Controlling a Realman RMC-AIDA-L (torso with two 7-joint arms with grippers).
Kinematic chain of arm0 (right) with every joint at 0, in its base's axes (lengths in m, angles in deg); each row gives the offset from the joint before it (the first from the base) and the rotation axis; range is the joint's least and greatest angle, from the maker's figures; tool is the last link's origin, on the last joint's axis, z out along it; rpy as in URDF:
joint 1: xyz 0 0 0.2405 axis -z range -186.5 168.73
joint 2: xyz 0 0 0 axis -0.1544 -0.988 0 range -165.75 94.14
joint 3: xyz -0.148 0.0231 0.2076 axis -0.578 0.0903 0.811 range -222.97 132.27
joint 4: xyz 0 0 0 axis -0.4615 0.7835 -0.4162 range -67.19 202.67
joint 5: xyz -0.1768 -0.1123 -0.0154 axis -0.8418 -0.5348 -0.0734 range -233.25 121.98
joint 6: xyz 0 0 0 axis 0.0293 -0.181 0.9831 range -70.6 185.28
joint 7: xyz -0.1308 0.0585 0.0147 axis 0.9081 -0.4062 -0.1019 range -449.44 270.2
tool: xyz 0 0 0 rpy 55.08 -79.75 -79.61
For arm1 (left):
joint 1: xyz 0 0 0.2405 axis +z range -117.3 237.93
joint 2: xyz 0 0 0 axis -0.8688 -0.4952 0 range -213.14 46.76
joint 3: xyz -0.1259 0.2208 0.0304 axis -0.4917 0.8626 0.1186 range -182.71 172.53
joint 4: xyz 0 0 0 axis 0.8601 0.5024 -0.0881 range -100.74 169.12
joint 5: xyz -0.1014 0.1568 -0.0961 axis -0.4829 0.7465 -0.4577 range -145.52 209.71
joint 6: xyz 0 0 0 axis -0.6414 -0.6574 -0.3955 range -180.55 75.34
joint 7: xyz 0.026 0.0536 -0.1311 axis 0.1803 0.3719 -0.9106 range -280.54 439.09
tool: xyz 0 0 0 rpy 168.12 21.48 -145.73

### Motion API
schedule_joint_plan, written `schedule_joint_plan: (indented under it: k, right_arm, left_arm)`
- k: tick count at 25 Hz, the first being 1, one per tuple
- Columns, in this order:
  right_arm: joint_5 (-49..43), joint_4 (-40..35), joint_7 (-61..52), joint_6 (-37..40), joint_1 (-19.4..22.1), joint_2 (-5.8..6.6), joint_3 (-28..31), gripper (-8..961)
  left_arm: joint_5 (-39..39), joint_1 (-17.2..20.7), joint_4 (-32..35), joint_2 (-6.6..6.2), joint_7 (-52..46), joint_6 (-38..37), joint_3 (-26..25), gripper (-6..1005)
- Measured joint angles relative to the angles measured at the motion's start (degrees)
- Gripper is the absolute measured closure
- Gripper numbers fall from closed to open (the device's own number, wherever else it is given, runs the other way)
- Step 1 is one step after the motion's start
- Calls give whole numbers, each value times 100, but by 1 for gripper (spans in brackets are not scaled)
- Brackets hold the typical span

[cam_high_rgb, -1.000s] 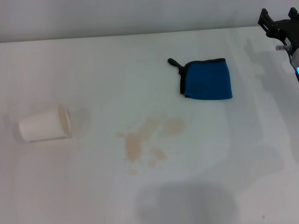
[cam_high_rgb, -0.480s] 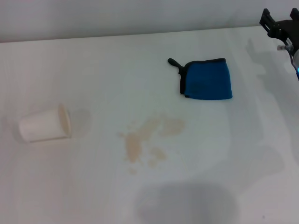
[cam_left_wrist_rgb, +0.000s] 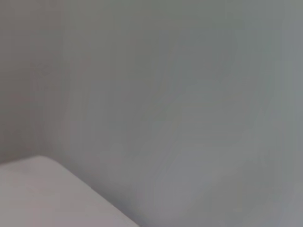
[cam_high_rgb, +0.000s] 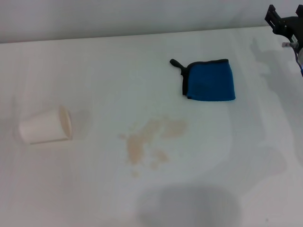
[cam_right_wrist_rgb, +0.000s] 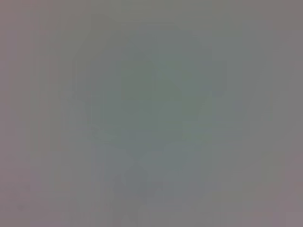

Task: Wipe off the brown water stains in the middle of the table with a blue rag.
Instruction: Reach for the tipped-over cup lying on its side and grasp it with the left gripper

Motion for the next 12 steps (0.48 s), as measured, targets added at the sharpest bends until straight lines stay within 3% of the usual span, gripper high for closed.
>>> schedule_joint_plan:
  k: [4, 9, 12]
  right_arm:
    - [1, -32, 0, -4, 1, 0, 0, 128]
    - [1, -61, 0, -13, 18, 0, 0, 128]
    - [1, -61, 0, -41, 29, 0, 1, 129]
  left_arm:
    - [732, -285, -420, -161, -1078, 86, 3, 173]
    - [1298, -454, -569, -422, -1551, -196, 7, 173]
    - [2082, -664, -890, -637, -1897, -509, 11, 173]
